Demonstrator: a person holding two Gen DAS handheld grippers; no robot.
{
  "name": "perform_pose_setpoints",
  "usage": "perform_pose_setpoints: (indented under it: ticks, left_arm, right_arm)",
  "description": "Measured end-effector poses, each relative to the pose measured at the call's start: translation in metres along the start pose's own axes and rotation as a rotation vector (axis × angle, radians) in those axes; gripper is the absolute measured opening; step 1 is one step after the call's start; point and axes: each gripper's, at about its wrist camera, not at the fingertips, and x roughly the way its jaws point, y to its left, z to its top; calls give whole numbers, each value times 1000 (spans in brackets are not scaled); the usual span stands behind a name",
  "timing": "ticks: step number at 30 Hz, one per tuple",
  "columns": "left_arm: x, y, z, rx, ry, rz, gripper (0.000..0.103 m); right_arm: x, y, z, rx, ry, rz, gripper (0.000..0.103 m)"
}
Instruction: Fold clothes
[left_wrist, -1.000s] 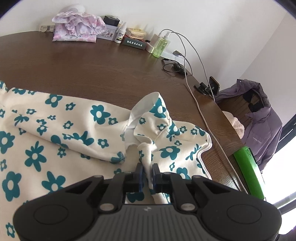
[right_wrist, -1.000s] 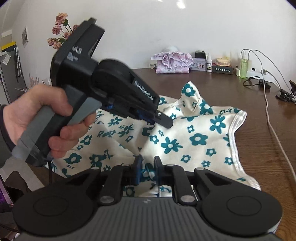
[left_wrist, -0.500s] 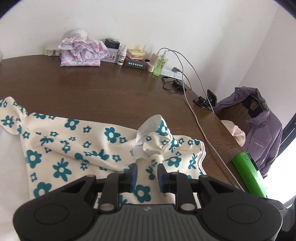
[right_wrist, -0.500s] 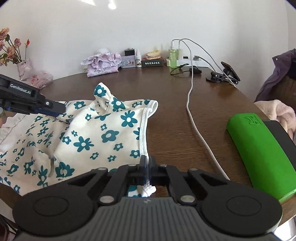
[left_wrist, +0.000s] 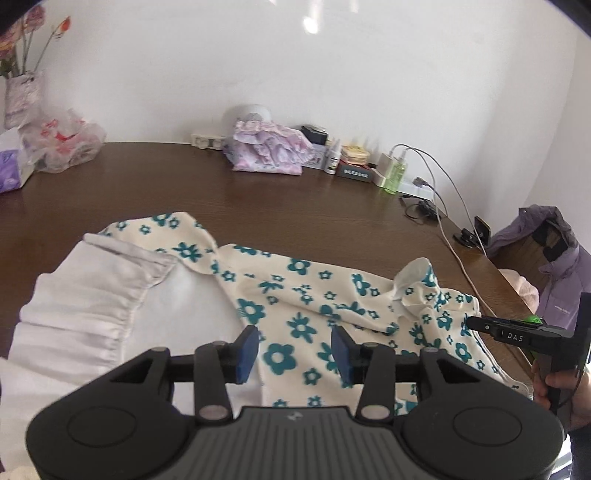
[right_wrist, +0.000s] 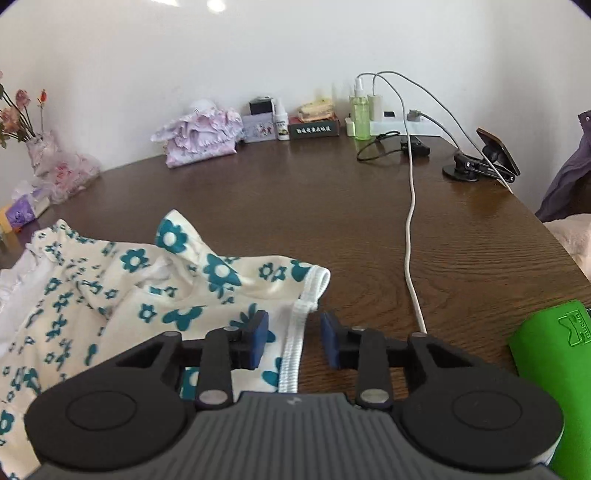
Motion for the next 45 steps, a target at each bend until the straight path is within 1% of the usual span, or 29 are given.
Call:
perform_pose_setpoints:
  ticks: [1,2,4,5,7,8,9,10,11,13,14,15,18,21,24,27,29,30,31,32,33,34,35,37,40,42,43,44,45]
  left_arm:
    - [-4,8,-3,-7,-4,12,42]
    - [-10,16,-7,-7,-11,22,42]
    - [-23,30,-16,37,-37,22,42]
    - [-32,37,-21,69,-62,13,42]
    - [-56,50,-34,153,-132,-38,42]
    - [-69,55,-40,195,-144,-62,45]
    - [-78,61,-46,232,-131,-85,46]
    - [-87,68,-53,268,-108,-111,49]
    - [-93,73,-59,301,-75,-131,49]
    - [-99,82,-70,355,-4,-146,49]
    - [-101,85,-75,375,26,-146,49]
    - [-104,86,-79,388,45,-149,49]
    - [-110,83,-88,447,70,-194,49]
    - [-103,81,-97,503,107,-212,51]
    - [-93,78,-103,554,114,-228,56]
    - [-88,79,-106,579,91,-239,56]
    - [-84,82,-106,573,91,-239,54]
    - [-81,85,-105,573,93,-236,51]
    - [-78,87,-105,579,97,-229,36]
    - [-77,89,-103,586,96,-223,25]
    - [-75,92,-101,589,89,-222,21]
    - [-74,95,-99,591,83,-221,12]
    - [-73,98,-97,591,81,-226,9]
    - [-73,101,-94,591,93,-238,7]
    - [-74,102,-89,593,116,-252,7]
    - [-76,104,-86,578,130,-265,12]
    - [-78,105,-87,566,134,-272,18]
    - [-80,106,-88,564,140,-277,26]
    - [-82,105,-91,582,141,-268,32]
  right_arm:
    - [5,1,-2,-13,8,-23,9]
    - [5,3,-3,-42,7,-44,9]
    - [3,3,-4,-37,13,-71,10]
    - [0,4,-4,-28,20,-78,10]
    - [-16,14,-3,-52,0,-100,13]
    - [-29,22,-5,-90,-26,-72,15]
    - [-43,31,-6,-131,-52,-39,21]
    - [-59,43,-11,-172,-78,28,29]
    - [-76,56,-17,-226,-105,118,30]
    - [-109,73,-33,-369,-153,313,34]
    - [-120,79,-39,-409,-150,361,37]
    - [-129,84,-45,-446,-145,405,38]
    - [-146,98,-59,-503,-93,466,38]
    - [-154,109,-73,-553,-28,531,38]
    - [-149,117,-88,-609,9,508,37]
    - [-131,114,-92,-604,30,493,36]
    - [-125,111,-96,-615,33,482,35]
    - [-120,111,-99,-626,31,475,35]
    - [-118,111,-99,-622,21,477,35]
    - [-115,110,-99,-617,11,479,33]
    - [-112,108,-97,-595,13,478,28]
    - [-109,105,-95,-572,15,477,12]
    - [-107,102,-92,-554,20,469,8]
    - [-107,94,-87,-516,45,488,7]
    - [-111,89,-85,-493,65,498,7]
    - [-116,93,-84,-490,60,476,9]
    - [-119,95,-83,-489,57,465,12]
    - [-126,101,-85,-530,39,457,16]
    - [-133,107,-87,-575,19,449,27]
